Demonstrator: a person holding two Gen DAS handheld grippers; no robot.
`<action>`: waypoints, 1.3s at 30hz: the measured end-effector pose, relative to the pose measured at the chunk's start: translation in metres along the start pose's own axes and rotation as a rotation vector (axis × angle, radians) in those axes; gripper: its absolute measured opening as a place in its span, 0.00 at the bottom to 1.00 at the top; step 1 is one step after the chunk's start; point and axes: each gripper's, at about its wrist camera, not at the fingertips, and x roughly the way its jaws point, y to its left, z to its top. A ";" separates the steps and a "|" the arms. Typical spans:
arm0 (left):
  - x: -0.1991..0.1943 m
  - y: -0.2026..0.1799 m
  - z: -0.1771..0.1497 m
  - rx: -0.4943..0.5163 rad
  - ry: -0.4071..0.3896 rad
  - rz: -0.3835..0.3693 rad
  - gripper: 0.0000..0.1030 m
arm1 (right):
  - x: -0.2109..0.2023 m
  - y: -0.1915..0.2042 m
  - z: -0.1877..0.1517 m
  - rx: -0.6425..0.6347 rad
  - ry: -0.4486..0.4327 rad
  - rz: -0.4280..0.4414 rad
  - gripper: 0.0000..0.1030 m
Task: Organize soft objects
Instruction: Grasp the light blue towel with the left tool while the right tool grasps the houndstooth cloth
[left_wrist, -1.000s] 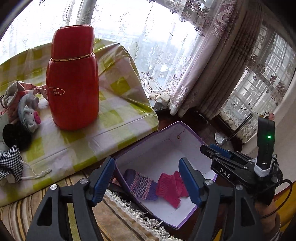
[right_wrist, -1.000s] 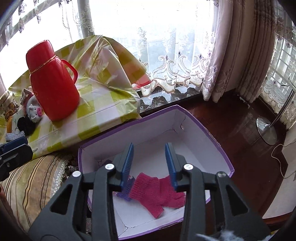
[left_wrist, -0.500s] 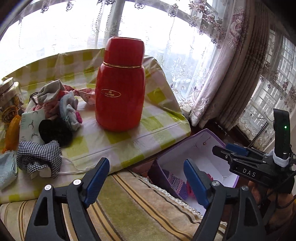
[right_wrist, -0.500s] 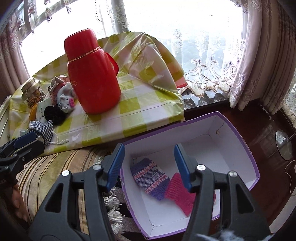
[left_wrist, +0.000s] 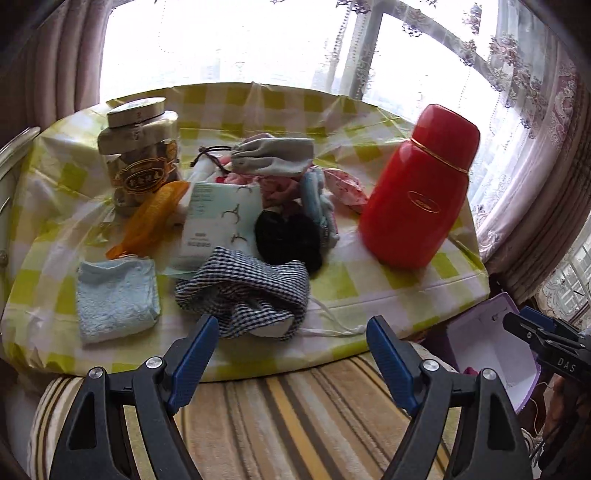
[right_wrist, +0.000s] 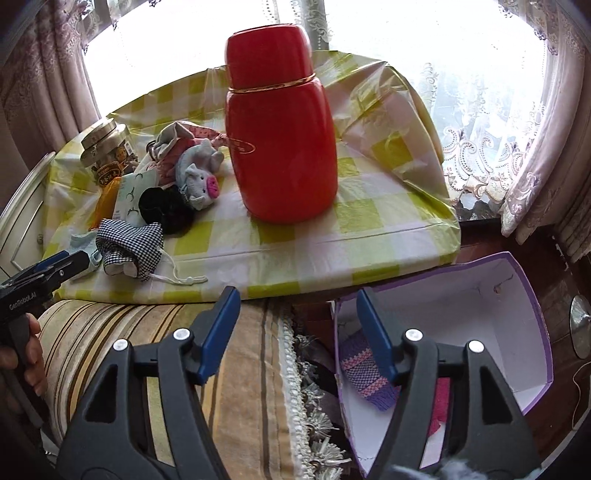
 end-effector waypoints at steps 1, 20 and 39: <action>0.002 0.013 0.001 -0.026 0.009 0.022 0.81 | 0.004 0.006 0.002 -0.007 0.009 0.010 0.69; 0.053 0.162 0.014 -0.334 0.176 0.230 0.88 | 0.063 0.125 0.031 -0.219 0.106 0.169 0.78; 0.100 0.168 0.019 -0.254 0.249 0.261 0.83 | 0.133 0.210 0.033 -0.379 0.190 0.176 0.83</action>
